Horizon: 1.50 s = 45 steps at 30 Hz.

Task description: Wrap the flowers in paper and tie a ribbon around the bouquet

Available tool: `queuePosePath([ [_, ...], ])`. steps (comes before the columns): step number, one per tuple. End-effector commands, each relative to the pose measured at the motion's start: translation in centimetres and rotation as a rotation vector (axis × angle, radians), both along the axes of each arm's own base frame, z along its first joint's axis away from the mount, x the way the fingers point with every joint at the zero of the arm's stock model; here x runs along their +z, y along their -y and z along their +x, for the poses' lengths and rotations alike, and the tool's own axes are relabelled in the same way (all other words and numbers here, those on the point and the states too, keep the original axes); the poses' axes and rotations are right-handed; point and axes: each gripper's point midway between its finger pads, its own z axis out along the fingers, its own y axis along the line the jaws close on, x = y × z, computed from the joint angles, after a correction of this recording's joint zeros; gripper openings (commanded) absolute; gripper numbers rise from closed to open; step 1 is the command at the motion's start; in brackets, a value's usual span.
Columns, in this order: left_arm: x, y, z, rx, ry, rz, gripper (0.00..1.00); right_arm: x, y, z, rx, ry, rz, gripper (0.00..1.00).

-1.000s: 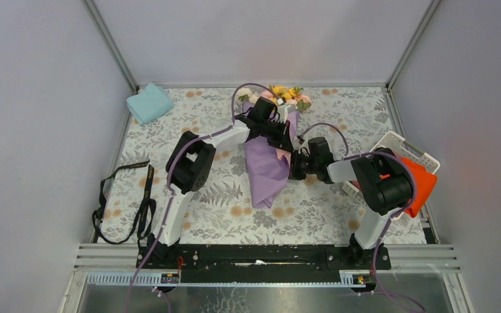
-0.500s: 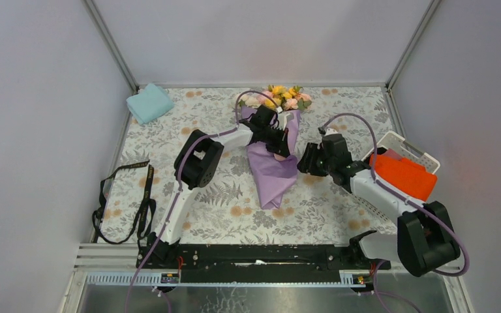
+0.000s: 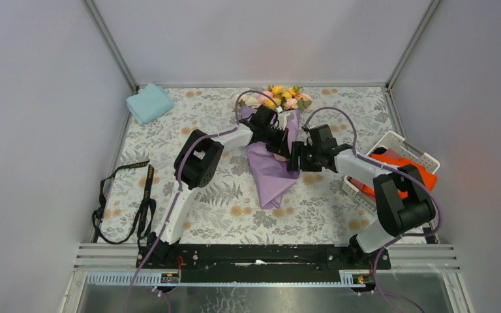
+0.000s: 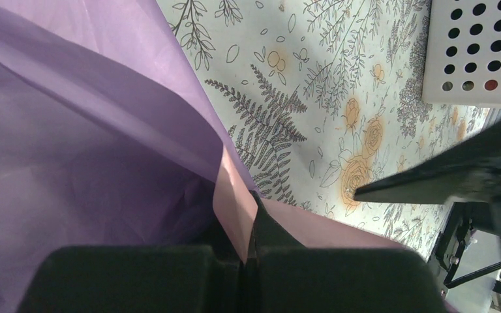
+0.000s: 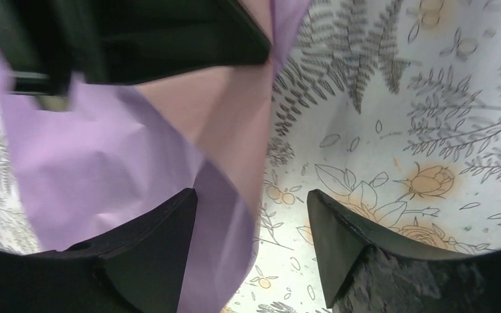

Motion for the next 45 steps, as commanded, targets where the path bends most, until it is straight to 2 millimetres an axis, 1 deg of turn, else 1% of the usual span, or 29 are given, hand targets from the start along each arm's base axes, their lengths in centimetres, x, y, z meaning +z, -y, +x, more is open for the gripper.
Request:
queuePosePath([
  [1, 0.5, -0.2, 1.1, 0.011, 0.06, 0.023, 0.0, -1.3, -0.3, -0.5, 0.019, -0.075, 0.002, 0.71],
  [3, 0.8, -0.1, 1.2, 0.012, 0.059, 0.015, 0.0, -1.8, -0.7, -0.7, 0.027, -0.084, 0.03, 0.71],
  [4, 0.9, 0.0, 1.3, 0.011, 0.061, 0.013, 0.0, -2.0, -1.2, -1.0, 0.045, -0.095, 0.063, 0.69],
  [5, 1.1, 0.1, 1.4, 0.011, 0.065, 0.011, 0.0, -2.1, -1.7, -1.2, 0.059, -0.102, 0.092, 0.62],
  [7, 1.8, 0.3, 1.8, 0.008, 0.078, 0.008, 0.0, -2.6, -2.0, -1.2, 0.054, -0.112, 0.131, 0.37],
  [8, 2.5, 0.4, 2.0, 0.002, 0.087, 0.006, 0.0, -2.9, -1.7, -1.1, 0.038, -0.112, 0.138, 0.26],
  [9, 3.2, 0.4, 2.2, -0.004, 0.101, 0.0, 0.03, -3.3, -1.3, -1.2, 0.017, -0.118, 0.131, 0.17],
  [11, 5.1, 0.8, 2.6, -0.02, 0.144, -0.017, 0.13, -3.6, -0.5, -0.4, -0.023, -0.086, 0.128, 0.05],
  [12, 6.1, 0.9, 2.8, -0.026, 0.168, -0.025, 0.16, -3.7, -0.1, -0.3, -0.039, -0.075, 0.124, 0.02],
  [14, 7.6, 0.9, 3.2, -0.033, 0.211, -0.034, 0.19, -3.9, 0.7, 0.2, -0.071, -0.047, 0.114, 0.0],
  [15, 7.9, 0.8, 3.3, -0.033, 0.227, -0.031, 0.2, -4.0, 1.1, 0.3, -0.083, -0.038, 0.106, 0.0],
  [16, 8.0, 0.7, 3.4, -0.038, 0.24, -0.026, 0.25, -3.9, 1.3, 0.4, -0.093, -0.026, 0.1, 0.0],
  [17, 8.1, 0.6, 3.4, -0.044, 0.25, -0.018, 0.33, -3.9, 1.6, 0.6, -0.102, -0.013, 0.095, 0.0],
  [18, 8.4, 0.5, 3.4, -0.053, 0.261, -0.011, 0.46, -3.9, 1.7, 0.7, -0.11, -0.005, 0.093, 0.0],
  [20, 9.6, 0.3, 3.1, -0.087, 0.282, -0.005, 0.55, -4.1, 2.0, 0.9, -0.119, 0.0, 0.09, 0.0],
  [22, 11.9, -0.2, 2.2, -0.134, 0.314, -0.002, 0.62, -4.3, 2.2, 1.0, -0.129, -0.006, 0.084, 0.0],
  [24, 14.2, -1.2, 0.5, -0.211, 0.4, 0.028, 0.64, -4.6, 2.3, 1.0, -0.139, -0.013, 0.083, 0.0],
  [25, 14.6, -2.0, -0.6, -0.24, 0.436, 0.059, 0.64, -4.7, 2.3, 1.0, -0.14, -0.015, 0.082, 0.0],
  [27, 15.6, -3.4, -3.2, -0.289, 0.553, 0.135, 0.52, -5.0, 2.4, 1.0, -0.144, -0.017, 0.08, 0.0],
  [29, 13.2, -3.8, -5.3, -0.331, 0.633, 0.231, 0.34, -5.0, 2.3, 1.2, -0.15, -0.014, 0.084, 0.0],
  [30, 11.3, -4.0, -6.3, -0.354, 0.645, 0.282, 0.26, -5.0, 2.2, 1.3, -0.148, -0.013, 0.093, 0.0],
  [31, 9.7, -4.0, -7.0, -0.374, 0.654, 0.317, 0.23, -4.9, 1.9, 1.5, -0.142, -0.013, 0.102, 0.0],
  [33, 6.6, -3.9, -8.1, -0.41, 0.655, 0.38, 0.2, -4.6, 1.5, 1.9, -0.131, -0.016, 0.118, 0.0],
  [34, 5.2, -3.8, -8.2, -0.422, 0.657, 0.405, 0.19, -4.5, 1.3, 2.0, -0.13, -0.016, 0.124, 0.0],
  [37, 2.2, -3.8, -9.0, -0.46, 0.659, 0.458, 0.17, -3.9, 1.4, 2.5, -0.139, 0.002, 0.124, 0.0],
  [39, 1.1, -4.1, -10.0, -0.497, 0.654, 0.476, 0.16, -3.6, 1.7, 2.9, -0.151, 0.013, 0.103, 0.0],
  [41, 0.1, -4.6, -11.6, -0.538, 0.648, 0.478, 0.18, -3.3, 2.1, 3.3, -0.163, 0.025, 0.088, 0.0],
  [43, -0.2, -4.8, -13.3, -0.574, 0.651, 0.451, 0.21, -3.1, 2.3, 3.8, -0.172, 0.03, 0.085, 0.0],
  [45, -0.7, -5.0, -14.9, -0.613, 0.655, 0.441, 0.27, -3.0, 2.3, 4.2, -0.176, 0.033, 0.082, 0.0],
])
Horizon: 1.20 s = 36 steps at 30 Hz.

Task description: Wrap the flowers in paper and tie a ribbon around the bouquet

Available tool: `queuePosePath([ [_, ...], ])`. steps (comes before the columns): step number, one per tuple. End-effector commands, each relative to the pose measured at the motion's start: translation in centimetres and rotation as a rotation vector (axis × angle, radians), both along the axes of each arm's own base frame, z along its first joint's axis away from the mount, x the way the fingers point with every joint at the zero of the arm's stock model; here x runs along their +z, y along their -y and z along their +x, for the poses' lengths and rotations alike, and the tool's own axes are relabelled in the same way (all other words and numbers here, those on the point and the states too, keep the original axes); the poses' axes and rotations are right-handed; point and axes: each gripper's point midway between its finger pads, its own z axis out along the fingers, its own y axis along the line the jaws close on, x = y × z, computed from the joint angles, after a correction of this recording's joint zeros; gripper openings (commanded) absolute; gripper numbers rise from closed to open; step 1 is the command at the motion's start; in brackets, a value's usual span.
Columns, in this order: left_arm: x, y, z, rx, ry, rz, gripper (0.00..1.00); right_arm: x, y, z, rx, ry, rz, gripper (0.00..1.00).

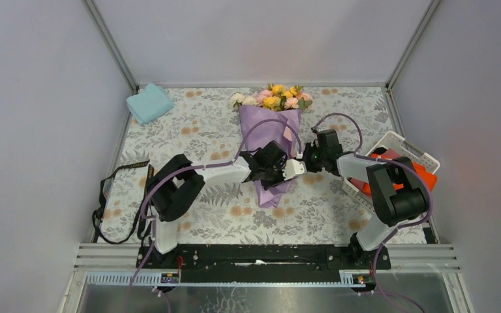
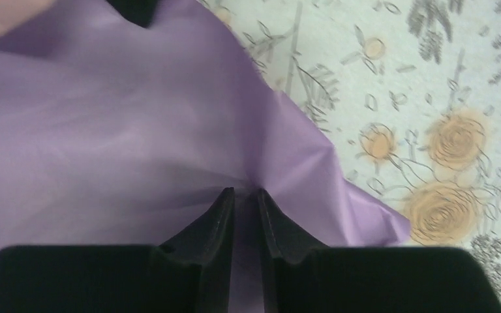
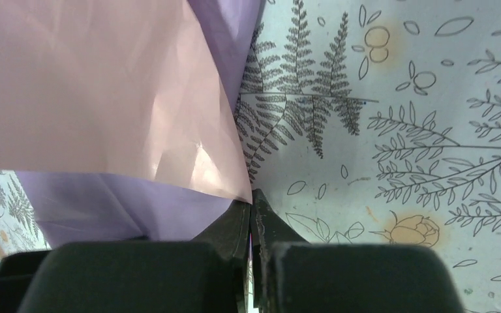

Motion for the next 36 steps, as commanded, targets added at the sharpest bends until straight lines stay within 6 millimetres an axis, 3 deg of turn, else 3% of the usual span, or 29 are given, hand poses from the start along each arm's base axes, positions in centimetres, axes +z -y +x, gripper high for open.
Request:
queuePosePath([
  [1, -1.5, -1.2, -3.0, -0.084, 0.026, 0.047, 0.29, 1.2, 1.0, 2.6, -0.048, 0.055, -0.04, 0.0],
  [5, -3.7, -2.4, -4.3, -0.088, 0.0, 0.09, 0.32, 1.3, 1.7, 3.5, -0.073, 0.062, -0.083, 0.04],
  [7, -4.6, -2.8, -4.4, -0.081, -0.003, 0.105, 0.32, 1.7, 3.0, 4.3, -0.105, 0.074, -0.141, 0.22],
  [10, -5.0, -3.0, -5.0, -0.094, -0.019, 0.098, 0.35, 2.7, 5.6, 5.6, -0.164, 0.095, -0.162, 0.38],
  [15, -5.5, -3.0, -5.8, -0.117, -0.022, 0.1, 0.4, 5.1, 8.8, 7.1, -0.225, 0.135, -0.186, 0.42],
  [21, -6.2, -3.0, -6.1, -0.122, -0.021, 0.119, 0.43, 9.4, 5.4, 4.7, -0.09, 0.292, -0.096, 0.43],
  [24, -6.2, -2.9, -6.4, -0.144, -0.005, 0.129, 0.44, 10.5, 0.5, 2.3, 0.077, 0.362, 0.016, 0.33],
  [26, -6.2, -2.8, -6.6, -0.15, -0.007, 0.128, 0.44, 10.4, -3.8, 0.1, 0.215, 0.321, 0.199, 0.29],
  [28, -6.2, -2.6, -6.7, -0.152, -0.014, 0.123, 0.45, 8.5, -5.4, -0.9, 0.246, 0.226, 0.251, 0.18],
  [32, -5.1, -2.1, -6.9, -0.159, -0.028, 0.111, 0.45, 3.5, -5.6, -2.3, 0.2, 0.049, 0.262, 0.1],
  [36, -3.3, -1.9, -9.0, -0.226, -0.087, 0.089, 0.47, -0.6, -3.5, -2.5, 0.12, -0.059, 0.122, 0.06],
])
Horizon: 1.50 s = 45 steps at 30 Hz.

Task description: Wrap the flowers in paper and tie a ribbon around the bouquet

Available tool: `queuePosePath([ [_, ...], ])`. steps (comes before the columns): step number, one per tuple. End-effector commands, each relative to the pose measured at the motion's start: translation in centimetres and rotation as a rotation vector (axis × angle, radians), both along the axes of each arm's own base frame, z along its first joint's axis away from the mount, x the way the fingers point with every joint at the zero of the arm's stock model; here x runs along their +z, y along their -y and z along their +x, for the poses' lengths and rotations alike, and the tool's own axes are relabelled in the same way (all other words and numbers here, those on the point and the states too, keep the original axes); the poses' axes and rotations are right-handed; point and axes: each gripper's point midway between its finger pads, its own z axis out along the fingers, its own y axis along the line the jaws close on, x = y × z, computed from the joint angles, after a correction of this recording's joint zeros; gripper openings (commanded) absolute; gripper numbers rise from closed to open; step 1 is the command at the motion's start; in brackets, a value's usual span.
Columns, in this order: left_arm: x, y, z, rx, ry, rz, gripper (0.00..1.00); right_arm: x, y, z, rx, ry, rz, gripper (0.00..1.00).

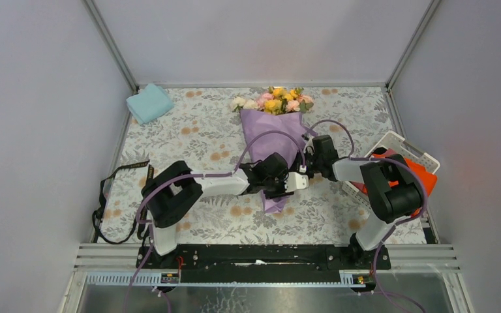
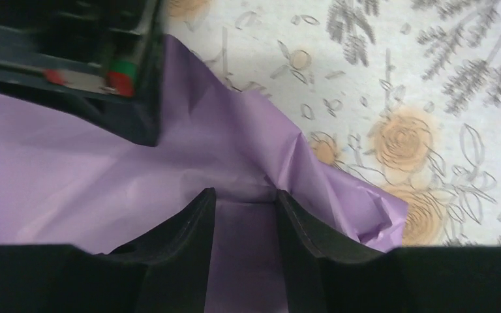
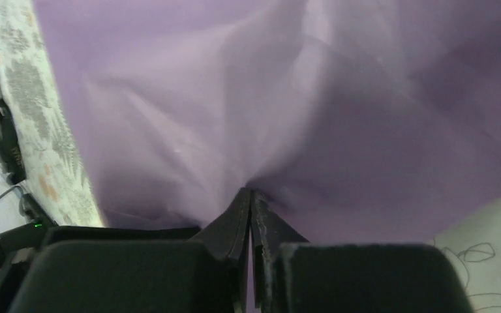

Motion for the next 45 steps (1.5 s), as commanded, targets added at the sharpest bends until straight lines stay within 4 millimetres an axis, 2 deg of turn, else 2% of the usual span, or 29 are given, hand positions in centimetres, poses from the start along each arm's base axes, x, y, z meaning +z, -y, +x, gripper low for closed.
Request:
queuePosePath([
  [1, -2.7, -3.3, -6.9, -0.133, -0.214, 0.16, 0.47, -2.1, 1.5, 0.2, -0.066, -0.062, -0.09, 0.06],
  [4, -3.0, -4.4, -9.7, -0.217, -0.251, 0.205, 0.46, -3.0, 2.5, 0.6, -0.09, -0.068, -0.156, 0.05],
  [8, -3.5, -5.6, -13.4, -0.326, -0.314, 0.261, 0.41, -3.3, 2.8, 1.1, -0.091, -0.074, -0.193, 0.04],
  [10, -2.1, -5.6, -15.2, -0.386, -0.37, 0.253, 0.41, -3.3, 2.9, 1.3, -0.087, -0.071, -0.202, 0.04],
  [13, 1.8, -4.6, -15.7, -0.441, -0.388, 0.181, 0.41, -3.1, 2.9, 1.4, -0.075, -0.07, -0.211, 0.04],
  [14, 3.1, -4.4, -15.3, -0.448, -0.384, 0.155, 0.41, -3.0, 2.9, 1.4, -0.071, -0.069, -0.211, 0.04],
  [16, 6.1, -3.6, -13.3, -0.425, -0.389, 0.07, 0.41, -3.0, 2.8, 1.3, -0.063, -0.071, -0.208, 0.04],
  [18, 7.8, -3.3, -10.0, -0.342, -0.403, -0.003, 0.41, -3.0, 2.6, 1.2, -0.054, -0.081, -0.2, 0.04],
  [19, 8.1, -3.2, -7.7, -0.271, -0.398, -0.03, 0.39, -3.1, 2.6, 1.2, -0.053, -0.085, -0.201, 0.04],
  [22, 6.2, -4.0, -0.6, -0.02, -0.333, -0.022, 0.24, -3.3, 2.6, 1.1, -0.054, -0.085, -0.202, 0.04],
  [24, 4.5, -5.0, 2.0, 0.063, -0.273, 0.022, 0.19, -3.3, 2.5, 1.0, -0.052, -0.087, -0.198, 0.04],
  [26, 3.4, -5.6, 3.4, 0.094, -0.224, 0.045, 0.19, -3.3, 2.5, 1.1, -0.05, -0.087, -0.198, 0.04],
  [29, 1.7, -6.6, 3.6, 0.098, -0.196, 0.083, 0.19, -3.4, 2.6, 1.1, -0.053, -0.086, -0.204, 0.04],
  [33, 0.0, -9.2, 1.4, 0.082, -0.229, 0.153, 0.21, -3.6, 3.0, 1.2, -0.058, -0.086, -0.228, 0.04],
  [36, -0.3, -11.5, 0.0, 0.074, -0.223, 0.178, 0.22, -3.7, 3.2, 1.1, -0.056, -0.087, -0.239, 0.04],
  [39, -0.3, -12.7, -1.4, 0.066, -0.232, 0.197, 0.25, -3.8, 3.2, 1.2, -0.055, -0.086, -0.24, 0.05],
  [42, 1.5, -11.6, -2.0, 0.046, -0.227, 0.181, 0.28, -3.9, 2.8, 1.2, -0.044, -0.091, -0.226, 0.04],
  [45, 4.7, -8.0, -2.0, 0.006, -0.134, 0.132, 0.28, -3.8, 2.7, 1.2, -0.042, -0.09, -0.221, 0.04],
])
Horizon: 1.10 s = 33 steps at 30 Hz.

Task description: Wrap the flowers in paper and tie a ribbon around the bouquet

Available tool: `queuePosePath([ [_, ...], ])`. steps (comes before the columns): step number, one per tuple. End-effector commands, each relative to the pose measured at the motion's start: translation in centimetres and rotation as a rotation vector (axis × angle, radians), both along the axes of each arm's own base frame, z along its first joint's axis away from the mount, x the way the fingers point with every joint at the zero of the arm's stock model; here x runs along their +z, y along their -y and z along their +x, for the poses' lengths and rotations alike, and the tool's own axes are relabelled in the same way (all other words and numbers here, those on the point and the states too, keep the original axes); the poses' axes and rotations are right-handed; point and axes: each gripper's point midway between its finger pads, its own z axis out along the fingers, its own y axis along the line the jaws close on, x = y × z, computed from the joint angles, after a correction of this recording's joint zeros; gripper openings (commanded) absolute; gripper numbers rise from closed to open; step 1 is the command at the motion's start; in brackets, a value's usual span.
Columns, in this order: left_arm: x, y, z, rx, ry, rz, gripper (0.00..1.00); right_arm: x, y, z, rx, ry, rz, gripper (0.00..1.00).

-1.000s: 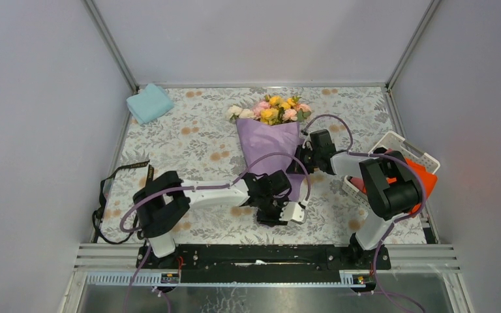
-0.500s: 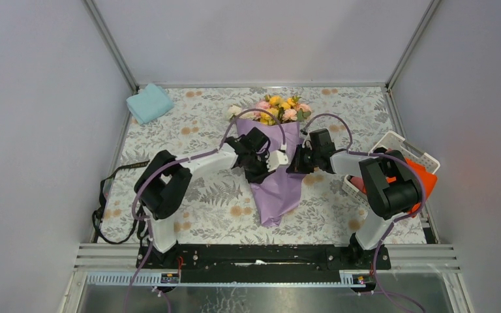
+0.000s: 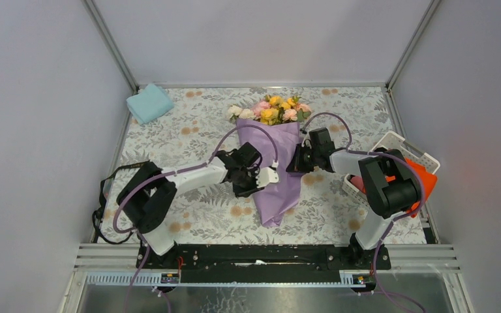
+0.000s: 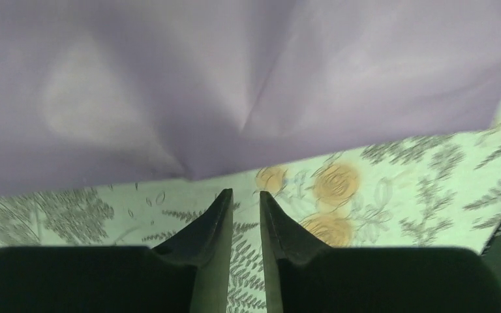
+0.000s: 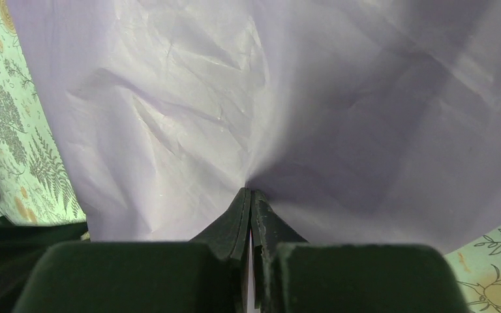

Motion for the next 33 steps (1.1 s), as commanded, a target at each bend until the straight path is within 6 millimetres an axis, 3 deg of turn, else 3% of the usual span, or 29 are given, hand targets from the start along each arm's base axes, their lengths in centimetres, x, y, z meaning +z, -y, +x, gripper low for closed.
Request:
queuePosePath([
  [1, 5.1, 5.2, 0.0, -0.073, 0.131, -0.087, 0.28, -2.5, 1.7, -0.5, -0.014, -0.042, -0.106, 0.04],
  [3, 5.9, 7.7, -0.6, -0.106, 0.151, -0.118, 0.26, -2.3, 1.6, -0.5, -0.015, -0.04, -0.104, 0.04],
  [5, 5.1, 9.4, -1.5, -0.146, 0.158, -0.113, 0.24, -2.3, 1.6, -0.5, -0.02, -0.039, -0.104, 0.05],
  [8, 1.7, 10.5, -2.4, -0.204, 0.171, -0.048, 0.24, -2.2, 1.6, -0.4, -0.023, -0.038, -0.102, 0.05],
  [14, -1.7, 11.1, -4.9, -0.301, 0.181, -0.009, 0.36, -1.0, 1.7, 0.0, -0.02, -0.011, -0.107, 0.08],
  [18, -3.3, 9.4, -5.9, -0.347, 0.169, 0.027, 0.38, 2.2, 2.7, 1.0, -0.025, 0.052, -0.136, 0.28],
  [21, -4.3, 8.2, -6.7, -0.364, 0.145, 0.049, 0.39, 4.7, 6.0, 2.9, -0.138, 0.111, -0.11, 0.54],
  [23, -4.6, 8.0, -7.1, -0.369, 0.128, 0.049, 0.4, 5.7, 8.4, 4.4, -0.228, 0.169, -0.077, 0.65],
  [25, -4.8, 7.9, -7.3, -0.374, 0.116, 0.05, 0.41, 6.2, 9.6, 5.9, -0.25, 0.228, -0.081, 0.77],
  [30, -5.3, 7.6, -7.5, -0.402, 0.127, 0.071, 0.48, 4.2, 7.9, 7.8, -0.138, 0.174, 0.007, 0.99],
  [33, -5.7, 7.4, -7.6, -0.434, 0.171, 0.112, 0.5, 2.6, 6.2, 8.5, -0.084, 0.141, 0.1, 1.0],
])
